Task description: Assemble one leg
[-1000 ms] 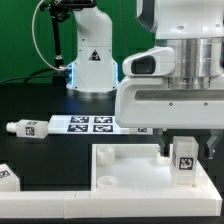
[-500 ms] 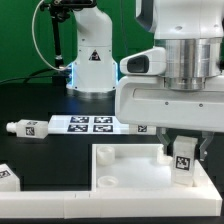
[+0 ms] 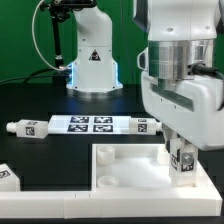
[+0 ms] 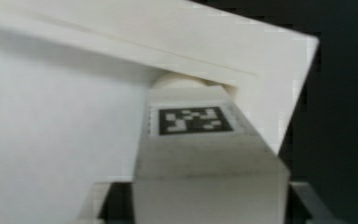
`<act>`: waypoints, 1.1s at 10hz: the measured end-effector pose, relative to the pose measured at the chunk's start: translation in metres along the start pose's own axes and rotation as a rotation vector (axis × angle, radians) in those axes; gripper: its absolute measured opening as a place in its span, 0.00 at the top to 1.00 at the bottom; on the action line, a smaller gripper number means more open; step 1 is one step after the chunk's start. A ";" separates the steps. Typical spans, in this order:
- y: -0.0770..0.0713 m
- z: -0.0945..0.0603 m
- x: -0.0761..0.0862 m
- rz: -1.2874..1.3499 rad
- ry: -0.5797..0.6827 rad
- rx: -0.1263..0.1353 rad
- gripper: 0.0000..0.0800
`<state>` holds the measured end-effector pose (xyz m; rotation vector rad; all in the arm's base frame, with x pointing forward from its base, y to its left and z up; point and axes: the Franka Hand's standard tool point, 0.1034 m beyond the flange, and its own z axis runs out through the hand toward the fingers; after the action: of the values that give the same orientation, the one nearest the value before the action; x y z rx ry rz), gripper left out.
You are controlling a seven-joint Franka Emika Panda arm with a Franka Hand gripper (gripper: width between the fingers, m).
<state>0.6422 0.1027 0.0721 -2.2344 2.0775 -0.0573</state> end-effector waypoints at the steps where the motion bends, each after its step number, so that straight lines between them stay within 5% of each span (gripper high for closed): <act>1: 0.001 0.000 0.000 0.061 -0.001 0.001 0.64; 4: 0.001 0.001 -0.001 -0.011 -0.001 -0.001 0.55; 5: 0.002 0.001 -0.002 -0.203 0.002 -0.003 0.32; 6: 0.000 0.000 0.000 -0.459 0.000 -0.001 0.22; 11: 0.000 0.000 -0.002 -0.842 -0.002 0.001 0.19</act>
Offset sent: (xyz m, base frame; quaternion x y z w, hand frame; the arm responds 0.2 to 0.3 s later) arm 0.0000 0.0000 0.0000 0.0000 0.0000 0.0000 1.0000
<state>0.6415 0.1049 0.0722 -2.9070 0.9890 -0.1086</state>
